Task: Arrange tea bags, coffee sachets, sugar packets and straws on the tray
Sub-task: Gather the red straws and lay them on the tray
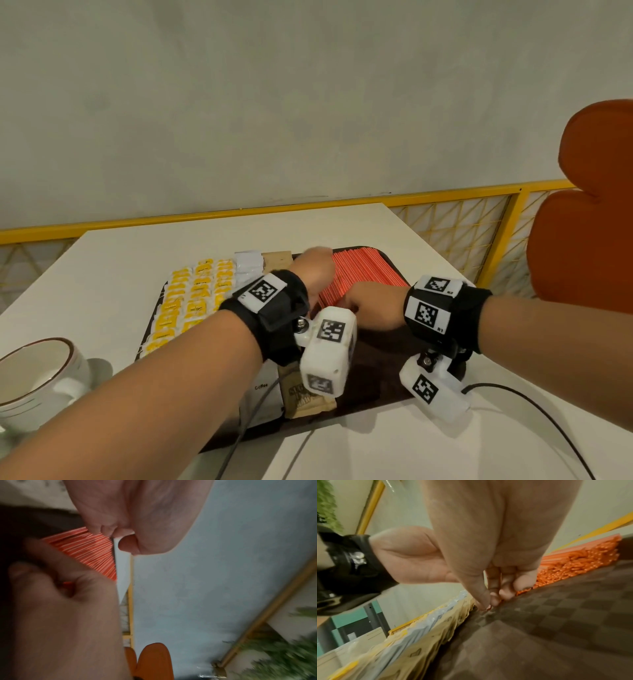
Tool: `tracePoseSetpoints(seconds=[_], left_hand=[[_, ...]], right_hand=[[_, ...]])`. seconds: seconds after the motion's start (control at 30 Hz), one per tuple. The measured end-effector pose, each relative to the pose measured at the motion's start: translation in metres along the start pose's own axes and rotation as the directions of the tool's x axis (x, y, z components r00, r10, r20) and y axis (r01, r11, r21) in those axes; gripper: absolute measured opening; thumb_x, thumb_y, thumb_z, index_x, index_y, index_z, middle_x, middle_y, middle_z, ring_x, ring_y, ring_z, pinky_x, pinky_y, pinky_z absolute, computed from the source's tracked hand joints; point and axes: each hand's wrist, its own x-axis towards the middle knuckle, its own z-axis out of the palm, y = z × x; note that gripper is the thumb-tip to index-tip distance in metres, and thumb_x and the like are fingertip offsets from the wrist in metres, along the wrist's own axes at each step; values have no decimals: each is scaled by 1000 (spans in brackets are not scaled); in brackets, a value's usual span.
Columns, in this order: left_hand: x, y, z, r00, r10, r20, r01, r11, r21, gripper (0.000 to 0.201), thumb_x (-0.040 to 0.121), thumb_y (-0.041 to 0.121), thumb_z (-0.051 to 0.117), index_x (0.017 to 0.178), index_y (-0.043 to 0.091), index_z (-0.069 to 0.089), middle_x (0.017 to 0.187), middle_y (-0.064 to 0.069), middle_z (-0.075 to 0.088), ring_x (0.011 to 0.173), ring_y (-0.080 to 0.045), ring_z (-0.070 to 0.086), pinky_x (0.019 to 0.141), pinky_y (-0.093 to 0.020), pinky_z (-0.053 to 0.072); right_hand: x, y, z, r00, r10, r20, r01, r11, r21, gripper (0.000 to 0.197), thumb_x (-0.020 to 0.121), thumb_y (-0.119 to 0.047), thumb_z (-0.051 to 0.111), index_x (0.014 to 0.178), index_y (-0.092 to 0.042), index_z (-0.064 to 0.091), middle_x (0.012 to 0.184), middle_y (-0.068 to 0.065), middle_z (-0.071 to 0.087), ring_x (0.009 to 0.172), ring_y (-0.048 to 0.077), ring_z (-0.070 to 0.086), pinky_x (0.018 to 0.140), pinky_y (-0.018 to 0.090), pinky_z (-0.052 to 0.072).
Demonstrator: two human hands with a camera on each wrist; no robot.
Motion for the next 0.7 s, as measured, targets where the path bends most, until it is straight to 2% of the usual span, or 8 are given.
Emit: tracePoseSetpoints(seconds=[0.07, 0.1, 0.17, 0.23, 0.33, 0.4, 0.53, 0.7], left_hand=[[-14, 6, -20, 996, 77, -39, -79, 995, -54, 33, 98, 0, 34, 115, 15, 58, 108, -7, 58, 93, -16, 57, 81, -27, 45], [-22, 7, -31, 992, 119, -47, -122, 991, -62, 34, 98, 1, 34, 117, 15, 58, 115, -6, 61, 101, -17, 58, 86, -28, 45], [-38, 4, -53, 987, 150, -63, -153, 986, -62, 30, 98, 3, 37, 108, 15, 62, 111, -4, 67, 103, -18, 62, 92, -31, 47], [-54, -6, -73, 986, 142, -87, -145, 989, -23, 27, 97, 5, 41, 100, 16, 66, 104, -4, 71, 99, -20, 65, 93, -35, 47], [-67, -29, -93, 985, 125, -118, -123, 992, 26, 26, 95, 5, 45, 96, 15, 69, 101, -4, 72, 100, -22, 64, 94, -37, 46], [-73, -43, -101, 986, 105, -131, -101, 994, 36, 27, 95, 3, 46, 94, 15, 69, 102, -5, 71, 100, -22, 62, 95, -38, 45], [-79, -57, -109, 990, 82, -113, -80, 997, 24, 28, 95, 2, 45, 96, 15, 70, 106, -7, 69, 101, -21, 61, 94, -35, 45], [-78, -60, -111, 995, 59, -83, -57, 998, 27, 30, 95, 0, 44, 97, 15, 69, 109, -8, 69, 104, -22, 60, 90, -31, 45]], right_hand=[[2, 0, 0, 998, -17, -64, 14, 999, -48, 27, 95, -13, 54, 119, -14, 67, 110, -5, 68, 92, 7, 58, 71, 7, 34], [4, 0, -1, 996, -20, -83, 15, 998, -60, 29, 95, -12, 53, 120, -15, 67, 119, -2, 65, 104, 11, 57, 79, 12, 35], [6, -1, 0, 995, -46, -88, 39, 996, -77, 31, 95, -6, 50, 121, -13, 66, 125, 1, 62, 114, 16, 55, 94, 21, 38], [8, -5, 3, 995, -70, -72, 60, 990, -131, 36, 94, 0, 47, 122, -12, 66, 129, 2, 61, 119, 18, 54, 102, 28, 39], [13, -7, 9, 997, -65, -41, 53, 968, -245, 43, 91, 6, 45, 126, -13, 63, 132, 3, 59, 122, 20, 53, 105, 35, 40], [19, -8, 12, 999, -41, -28, 30, 945, -327, 42, 91, 2, 48, 127, -17, 62, 131, 4, 59, 122, 23, 53, 102, 38, 42], [30, -12, 10, 1000, 16, 21, -4, 876, -483, 52, 90, 2, 50, 135, -25, 53, 135, 0, 55, 124, 25, 49, 104, 39, 38], [33, -15, 4, 1000, 14, -8, -16, 909, -418, 51, 91, 3, 45, 136, -21, 53, 139, 2, 53, 124, 25, 51, 102, 40, 42]])
